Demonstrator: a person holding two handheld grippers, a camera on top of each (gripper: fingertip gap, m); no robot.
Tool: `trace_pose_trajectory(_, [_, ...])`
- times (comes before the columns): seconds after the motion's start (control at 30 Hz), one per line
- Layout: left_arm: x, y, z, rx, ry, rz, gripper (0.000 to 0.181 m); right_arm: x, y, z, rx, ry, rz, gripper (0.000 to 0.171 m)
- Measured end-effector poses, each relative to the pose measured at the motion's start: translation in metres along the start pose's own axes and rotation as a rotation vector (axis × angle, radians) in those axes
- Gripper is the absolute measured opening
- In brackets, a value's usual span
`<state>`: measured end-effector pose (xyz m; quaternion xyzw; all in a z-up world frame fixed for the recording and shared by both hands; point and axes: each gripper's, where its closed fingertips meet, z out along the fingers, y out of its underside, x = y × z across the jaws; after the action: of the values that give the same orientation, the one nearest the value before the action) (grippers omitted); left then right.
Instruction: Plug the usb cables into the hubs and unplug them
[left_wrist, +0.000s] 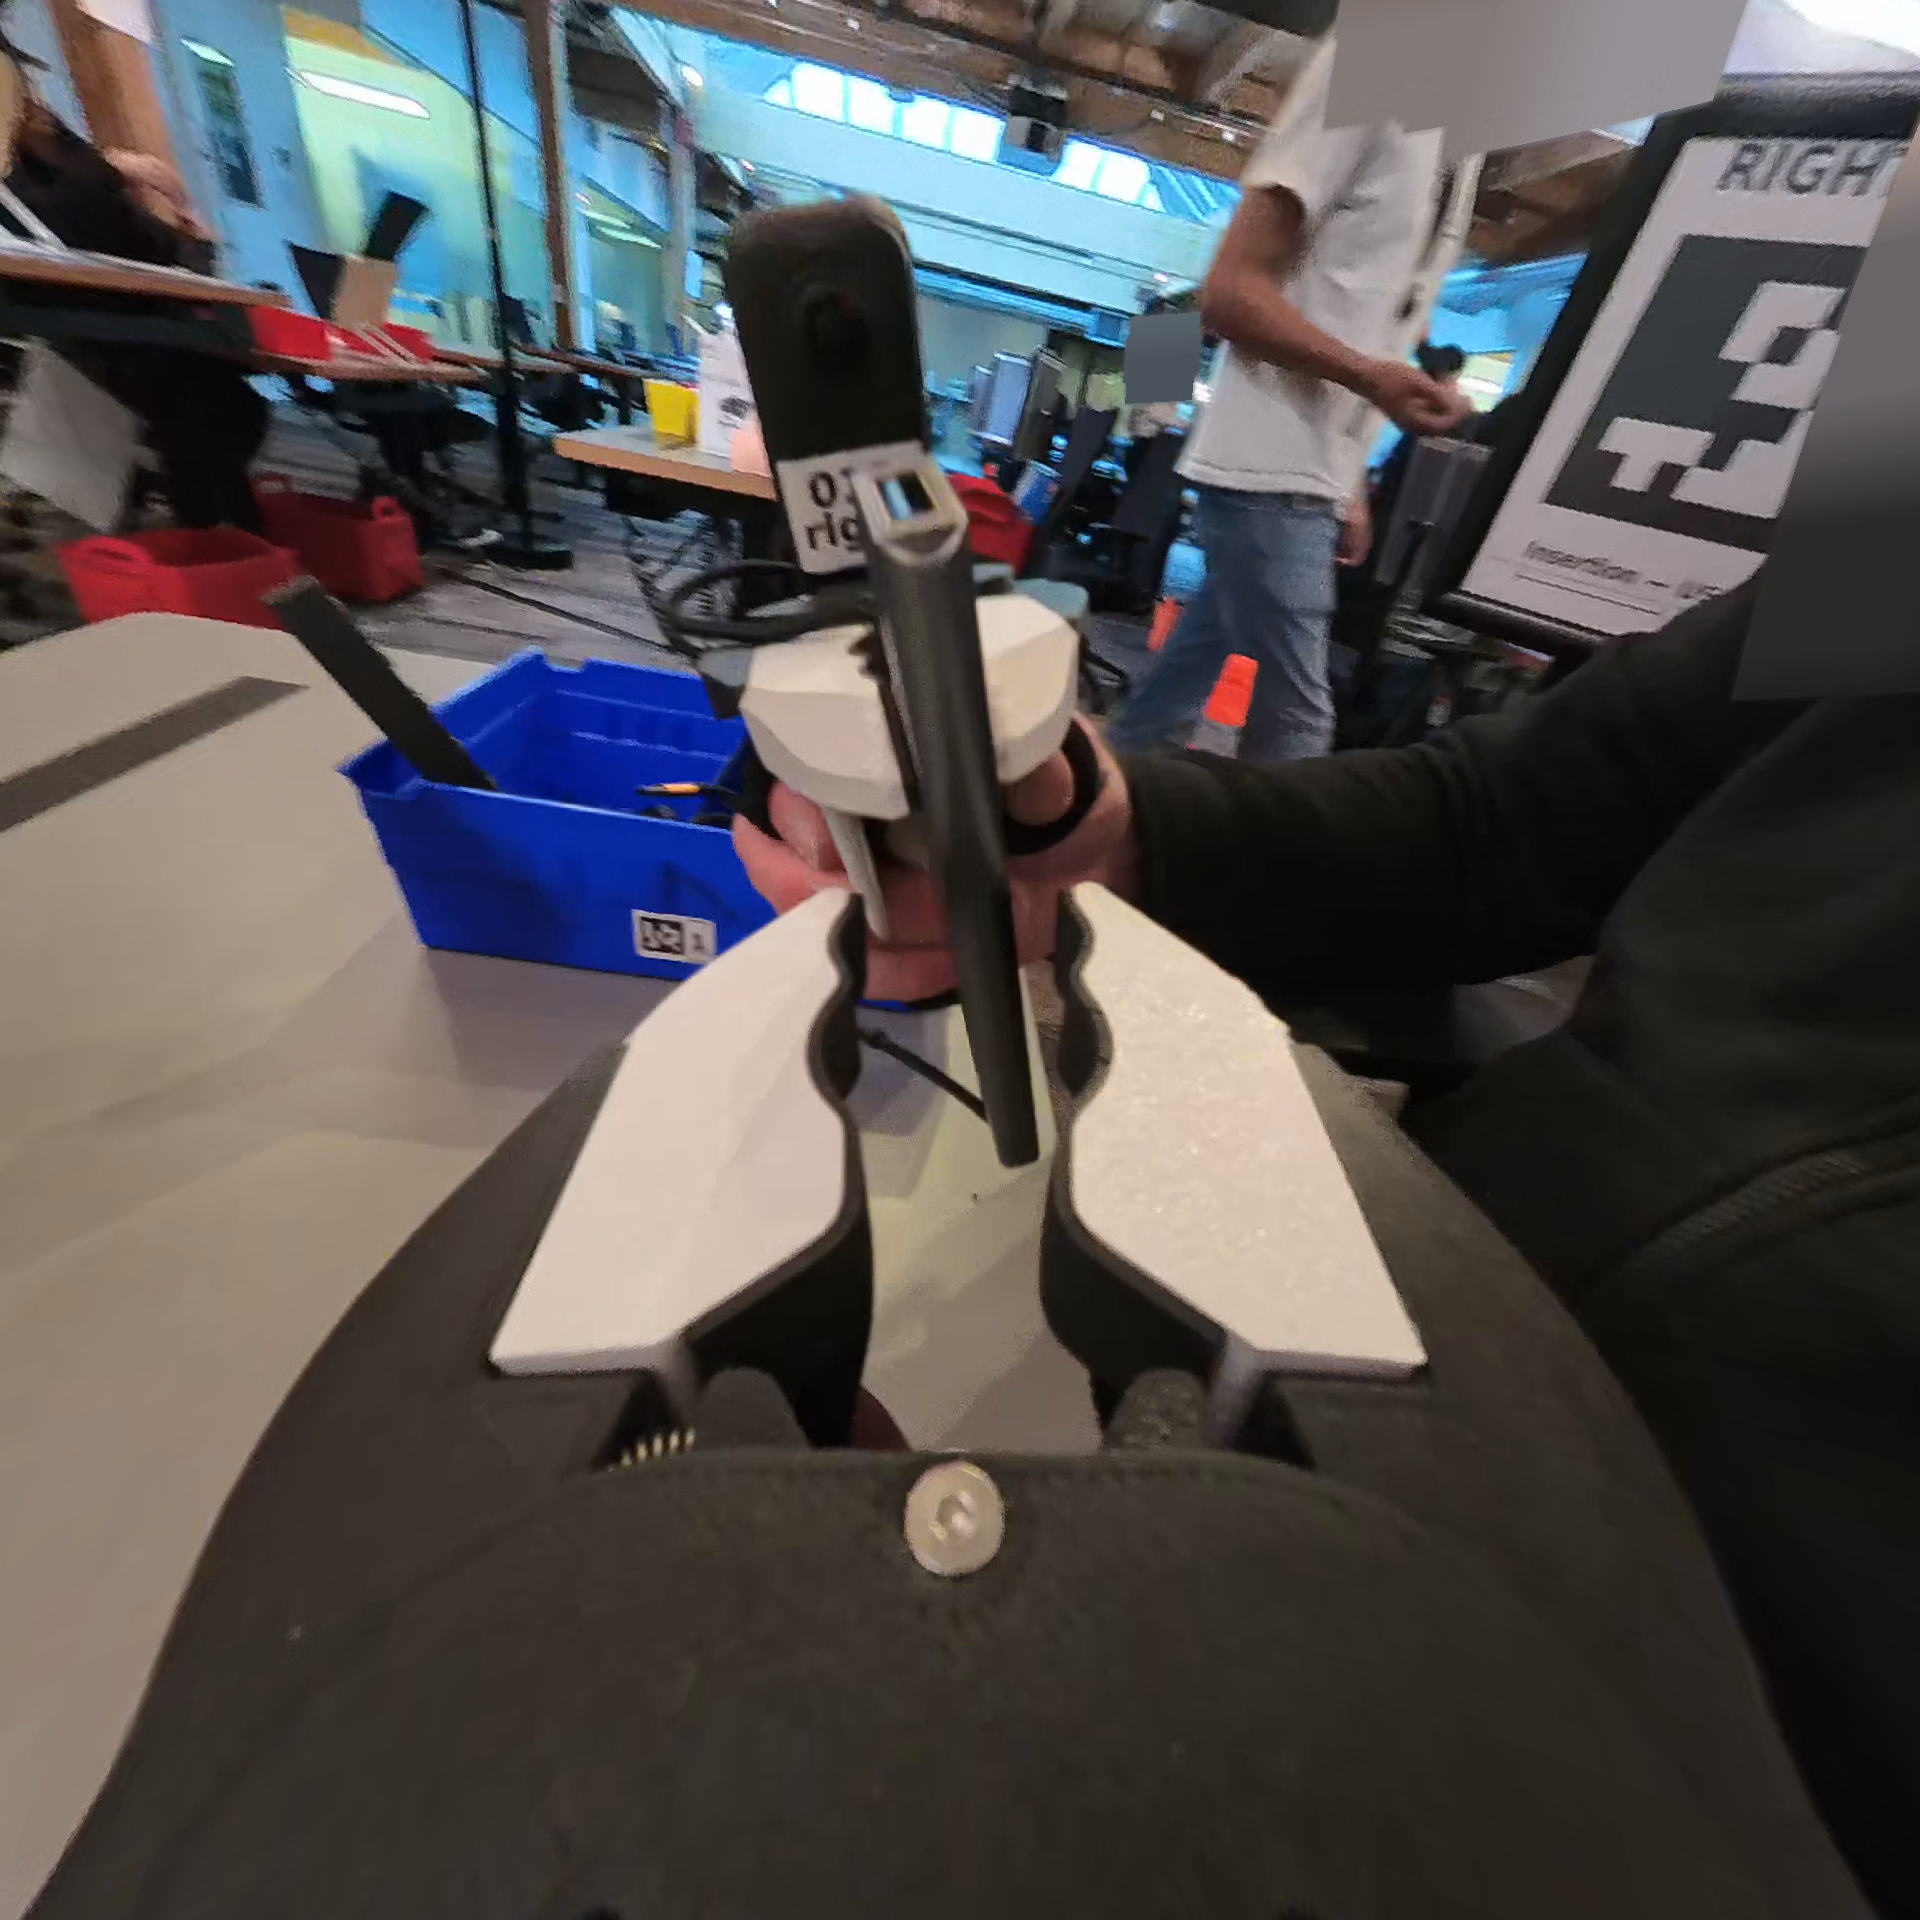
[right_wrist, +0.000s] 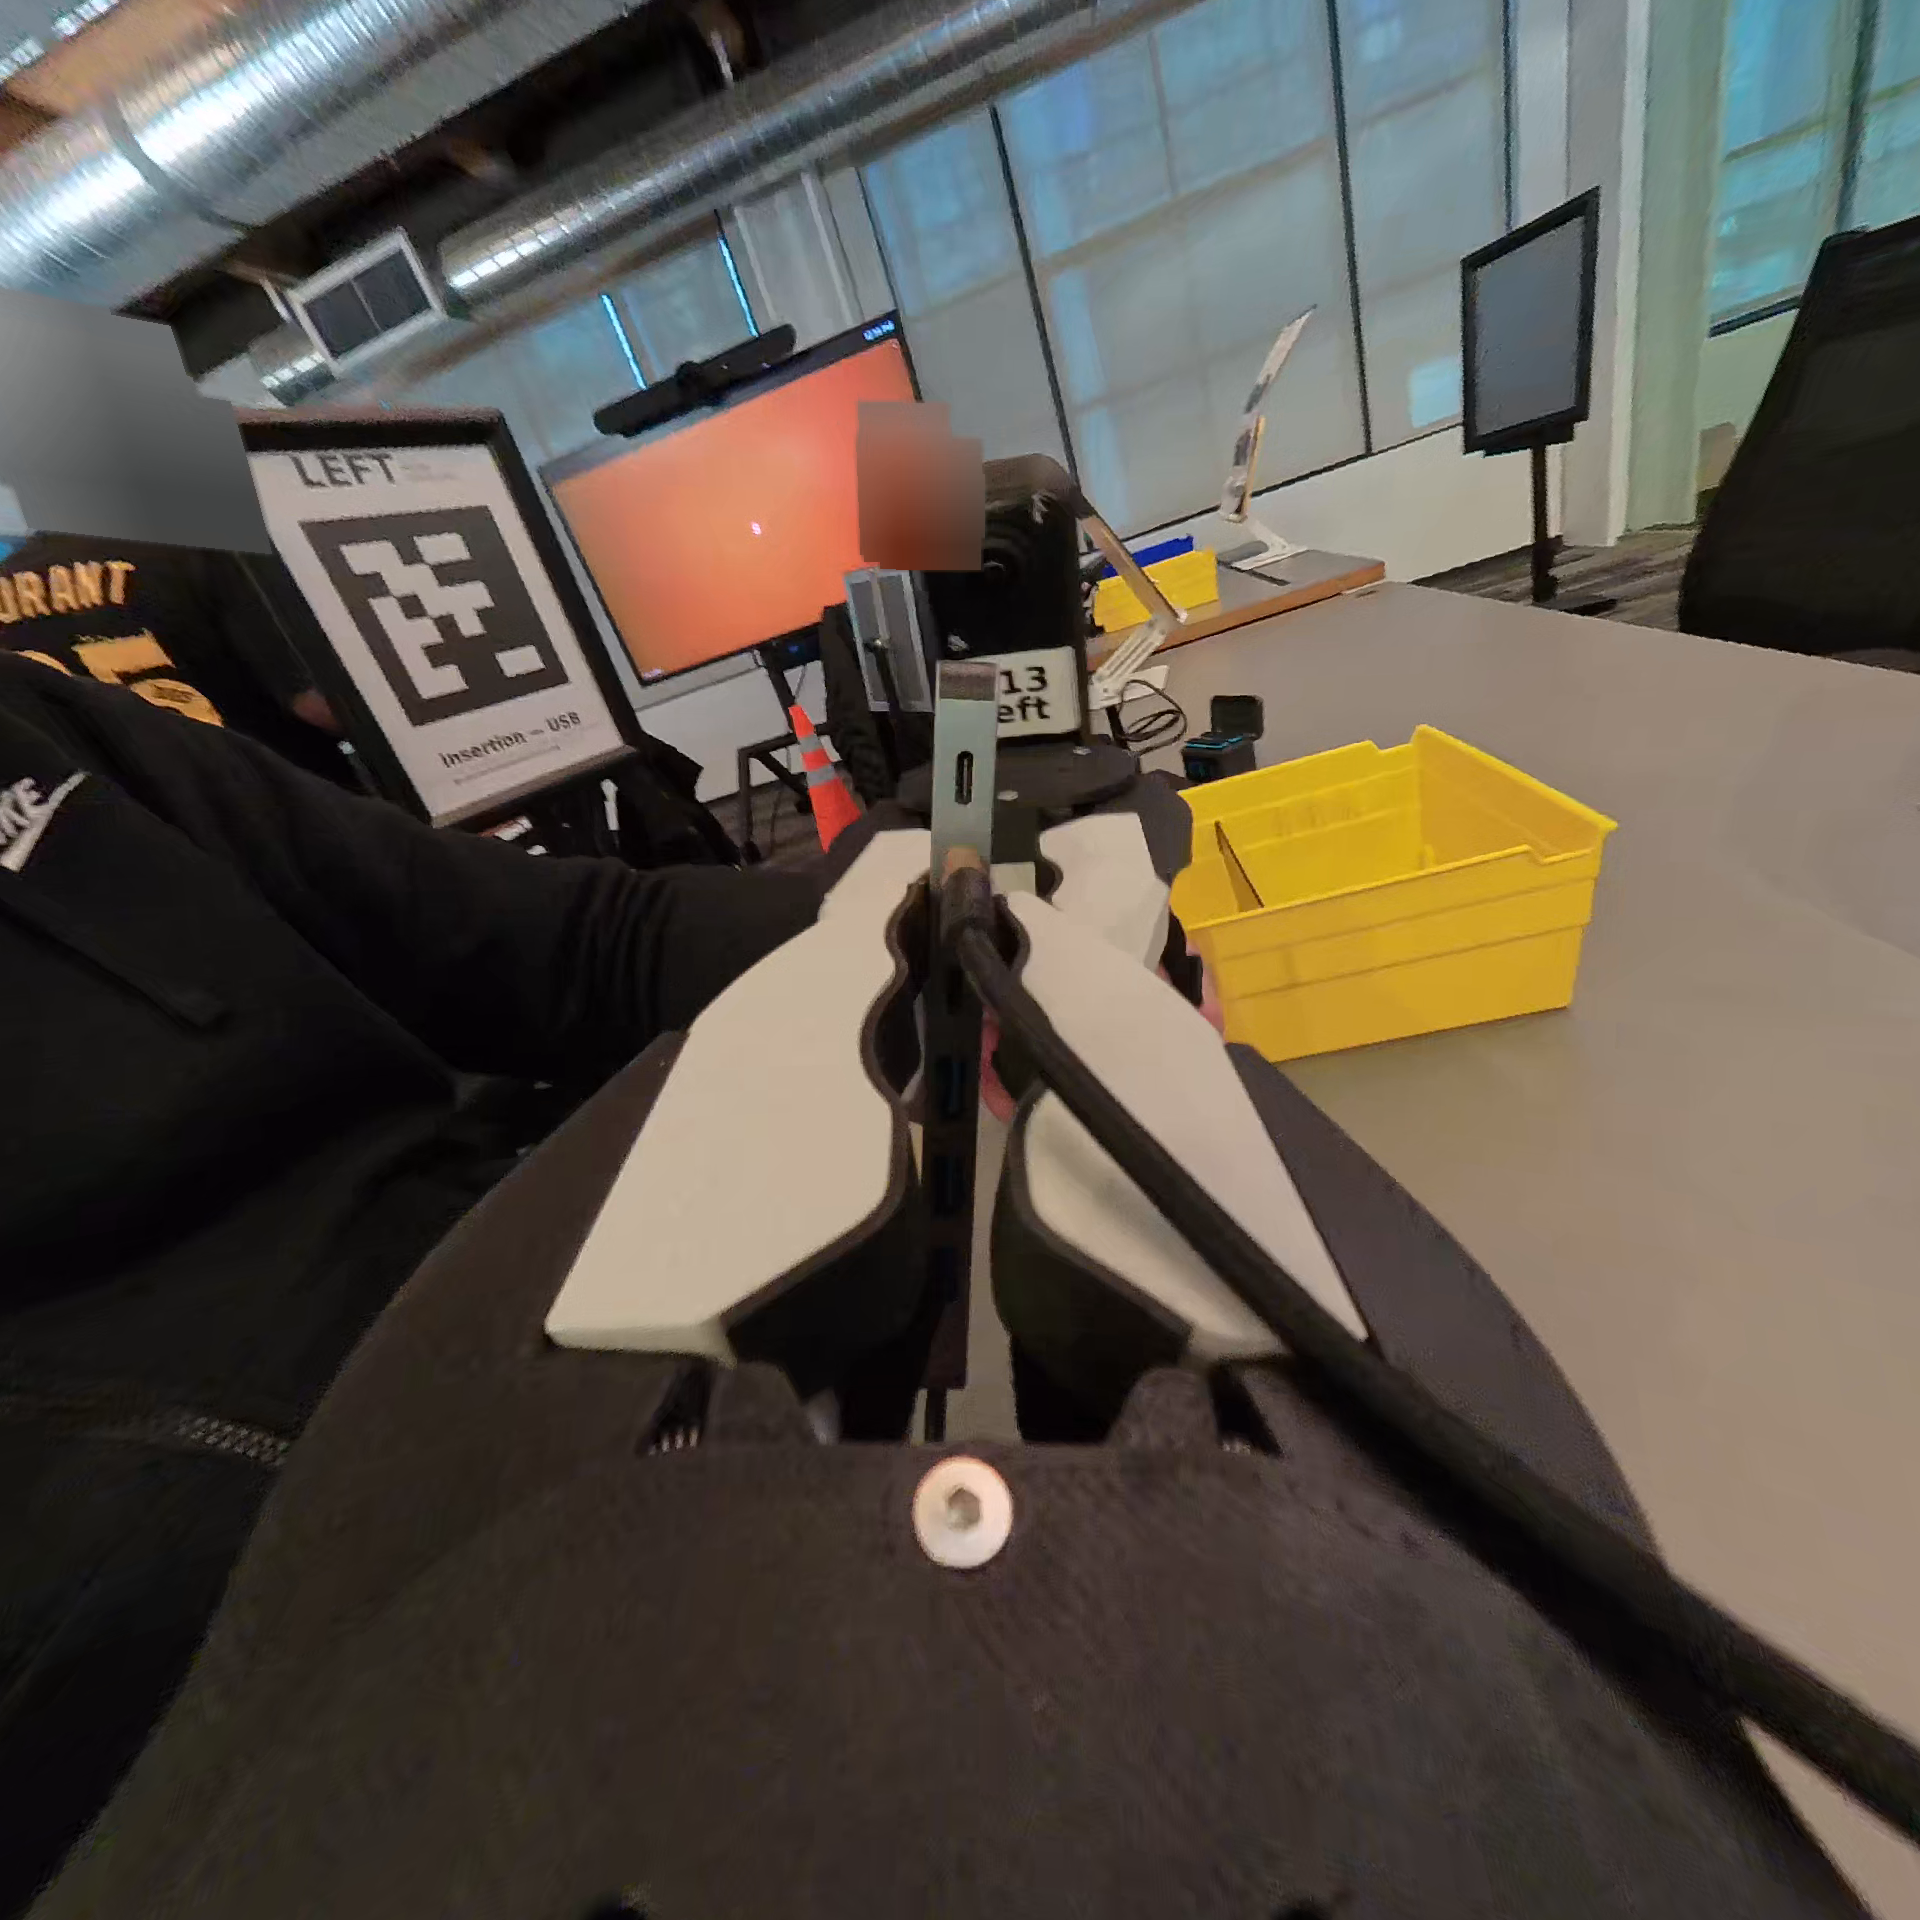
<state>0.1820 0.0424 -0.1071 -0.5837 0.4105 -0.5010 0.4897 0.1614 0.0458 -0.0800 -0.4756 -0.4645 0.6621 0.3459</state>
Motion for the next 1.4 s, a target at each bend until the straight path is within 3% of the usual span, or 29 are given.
trace_pose_trajectory(0.07, [-0.003, -0.005, -0.002, 0.011, -0.045, 0.013, 0.047, 0.000, 0.005, 0.000, -0.042, 0.006, -0.036, 0.010])
trace_pose_trajectory(0.2, [-0.006, -0.004, 0.002, -0.064, -0.159, 0.143, 0.019, 0.000, 0.008, 0.000, -0.091, 0.038, -0.099, 0.010])
trace_pose_trajectory(0.37, [-0.014, -0.006, 0.004, -0.093, -0.281, 0.259, 0.011, 0.002, 0.003, -0.004, -0.113, 0.066, -0.078, 0.014])
trace_pose_trajectory(0.53, [-0.021, -0.016, -0.005, -0.157, -0.439, 0.502, 0.011, 0.007, 0.016, -0.013, -0.237, 0.156, -0.039, 0.041])
trace_pose_trajectory(0.6, [-0.021, -0.023, -0.009, -0.209, -0.510, 0.657, 0.011, 0.008, 0.030, -0.020, -0.333, 0.194, -0.026, 0.040])
trace_pose_trajectory(0.77, [-0.023, -0.038, -0.021, -0.380, -0.663, 1.022, 0.011, -0.017, 0.052, -0.039, -0.550, 0.240, -0.168, 0.015])
trace_pose_trajectory(0.87, [-0.020, -0.042, -0.023, -0.446, -0.685, 1.138, 0.011, -0.024, 0.031, -0.039, -0.508, 0.354, -0.469, 0.012])
trace_pose_trajectory(0.93, [-0.019, -0.043, -0.023, -0.466, -0.688, 1.172, 0.010, -0.019, 0.002, -0.041, -0.475, 0.554, -0.709, 0.020])
trace_pose_trajectory(1.0, [-0.015, -0.043, -0.021, -0.482, -0.682, 1.198, 0.010, -0.014, -0.017, -0.045, -0.558, 0.740, -1.016, 0.019])
trace_pose_trajectory(1.07, [-0.012, -0.042, -0.019, -0.500, -0.673, 1.209, 0.011, -0.015, -0.019, -0.036, -0.624, 0.766, -1.198, 0.016])
trace_pose_trajectory(1.13, [-0.009, -0.040, -0.015, -0.515, -0.655, 1.227, 0.011, -0.009, -0.019, -0.027, -0.678, 0.788, -1.301, 0.019])
trace_pose_trajectory(1.23, [-0.005, -0.036, -0.012, -0.535, -0.636, 1.246, 0.011, -0.002, -0.013, -0.017, -0.753, 0.795, -1.440, 0.008])
trace_pose_trajectory(1.4, [-0.006, -0.031, -0.012, -0.562, -0.622, 1.272, 0.011, 0.000, -0.006, -0.020, -0.862, 0.792, -1.471, 0.006])
